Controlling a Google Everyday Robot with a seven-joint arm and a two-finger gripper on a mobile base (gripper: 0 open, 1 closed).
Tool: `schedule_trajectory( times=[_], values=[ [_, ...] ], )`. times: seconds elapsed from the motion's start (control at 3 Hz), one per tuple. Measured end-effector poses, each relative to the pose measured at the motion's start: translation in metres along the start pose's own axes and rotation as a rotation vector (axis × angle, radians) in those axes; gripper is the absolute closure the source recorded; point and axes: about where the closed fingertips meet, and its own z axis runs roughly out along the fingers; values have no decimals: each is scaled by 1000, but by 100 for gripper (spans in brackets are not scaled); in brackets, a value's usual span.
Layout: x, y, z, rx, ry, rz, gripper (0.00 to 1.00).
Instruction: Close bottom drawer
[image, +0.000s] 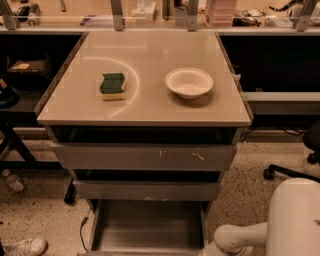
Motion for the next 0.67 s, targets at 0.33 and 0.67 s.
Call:
schedule_trajectory(
  times=[0.33,0.67],
  values=[
    [-9,-12,13,24,-1,-21,100],
    [-14,-26,21,39,-5,-26,100]
  ],
)
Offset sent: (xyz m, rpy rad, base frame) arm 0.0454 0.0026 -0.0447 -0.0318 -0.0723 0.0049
